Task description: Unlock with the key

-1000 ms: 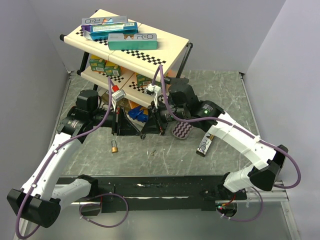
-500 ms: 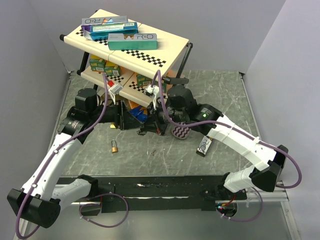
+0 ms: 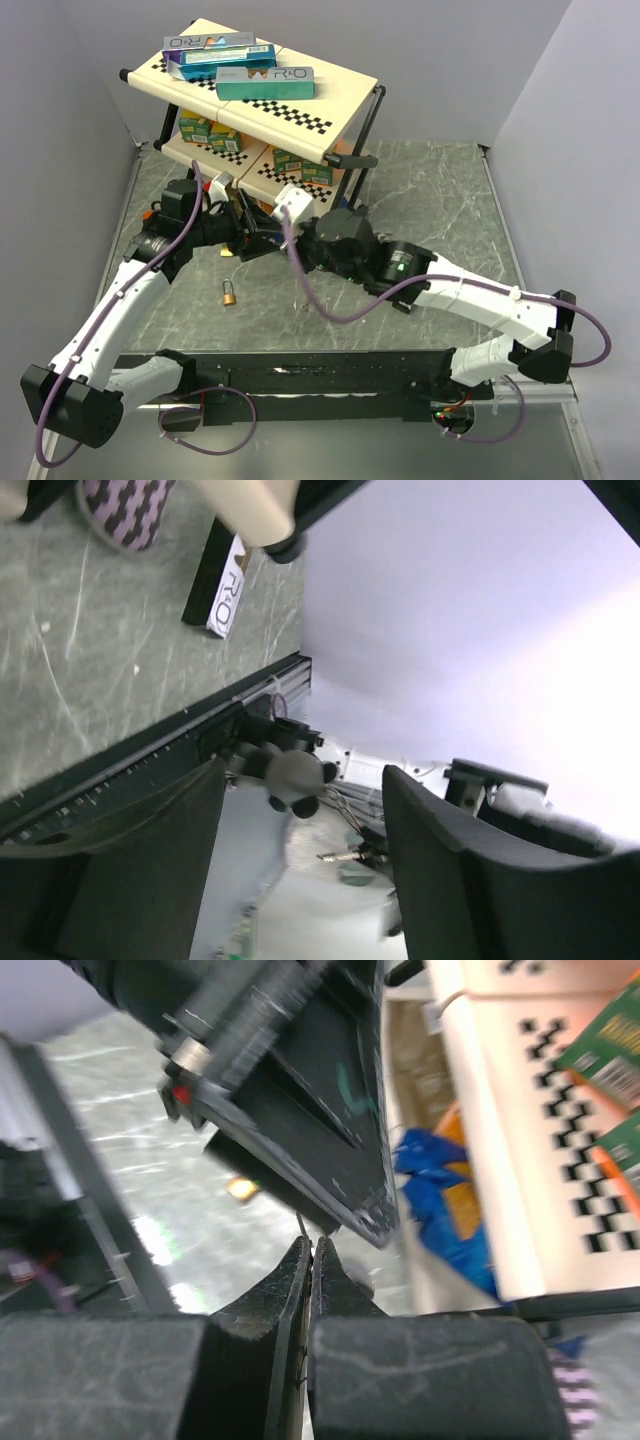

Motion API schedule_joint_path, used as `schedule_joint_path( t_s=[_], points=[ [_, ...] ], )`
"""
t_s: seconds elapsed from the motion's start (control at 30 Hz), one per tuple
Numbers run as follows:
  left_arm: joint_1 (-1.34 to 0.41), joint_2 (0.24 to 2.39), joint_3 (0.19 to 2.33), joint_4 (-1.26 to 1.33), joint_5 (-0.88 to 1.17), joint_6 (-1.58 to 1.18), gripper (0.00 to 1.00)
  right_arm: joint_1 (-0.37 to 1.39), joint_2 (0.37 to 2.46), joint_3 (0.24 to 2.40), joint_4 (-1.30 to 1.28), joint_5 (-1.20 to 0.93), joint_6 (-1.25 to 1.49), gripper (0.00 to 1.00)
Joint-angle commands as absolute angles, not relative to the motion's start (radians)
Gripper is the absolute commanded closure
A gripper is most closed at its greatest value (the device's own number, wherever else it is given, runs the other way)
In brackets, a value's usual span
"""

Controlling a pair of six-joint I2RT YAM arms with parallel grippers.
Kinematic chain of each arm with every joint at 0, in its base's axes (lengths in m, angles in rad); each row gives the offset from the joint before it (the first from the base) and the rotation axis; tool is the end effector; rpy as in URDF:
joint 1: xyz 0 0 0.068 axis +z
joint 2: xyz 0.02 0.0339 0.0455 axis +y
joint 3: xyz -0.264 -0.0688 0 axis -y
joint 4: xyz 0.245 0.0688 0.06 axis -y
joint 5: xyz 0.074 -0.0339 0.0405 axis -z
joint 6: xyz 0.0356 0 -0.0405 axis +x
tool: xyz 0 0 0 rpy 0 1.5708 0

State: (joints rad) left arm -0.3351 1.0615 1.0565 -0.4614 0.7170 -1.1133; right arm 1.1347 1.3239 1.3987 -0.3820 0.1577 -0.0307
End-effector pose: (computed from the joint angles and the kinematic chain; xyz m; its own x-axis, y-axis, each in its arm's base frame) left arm 0.2063 -0.0966 0.3574 -0.9073 -0.4002 -0.1294 -0.0267 0.3618 -0.9319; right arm 0.1315 0.2690 0.4146 -0.1021 -0.2909 -0.9513 -0.8355 0.5442 -0.0767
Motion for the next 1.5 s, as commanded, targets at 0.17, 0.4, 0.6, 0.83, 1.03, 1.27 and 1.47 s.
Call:
schedule_joint_path(
  t_s=[0.17, 0.4, 0.6, 0.83, 1.03, 1.27, 1.47],
  points=[
    [-0.334, 1.017, 1.011, -0.483, 0.690, -1.304, 0.46, 1.284, 1.388, 1.365, -0.170, 0.583, -0.377, 1.00],
    [-0.334, 0.994, 1.012, -0.512, 0.667, -1.322, 0.60, 1.318, 1.410, 1.332, -0.110, 0.624, -0.491, 1.00],
    [-0.334, 0.997, 1.019, -0.508, 0.683, -1.322, 0.63, 1.344, 1.422, 1.289, -0.029, 0.670, -0.604, 1.00],
    [-0.334, 1.002, 1.022, -0.499, 0.699, -1.322, 0.80, 1.371, 1.450, 1.258, 0.041, 0.710, -0.712, 1.00],
    [-0.334, 0.991, 1.002, -0.485, 0.695, -1.336, 0.99, 1.397, 1.482, 1.235, 0.113, 0.779, -0.793, 1.00],
    [-0.330, 0.922, 0.953, -0.347, 0.557, -1.351, 0.99, 1.407, 1.488, 1.247, -0.032, 0.833, -0.646, 0.55],
    [-0.321, 0.873, 0.927, -0.253, 0.456, -1.197, 0.99, 1.404, 1.427, 1.269, -0.227, 0.761, -0.385, 0.20]
  ],
)
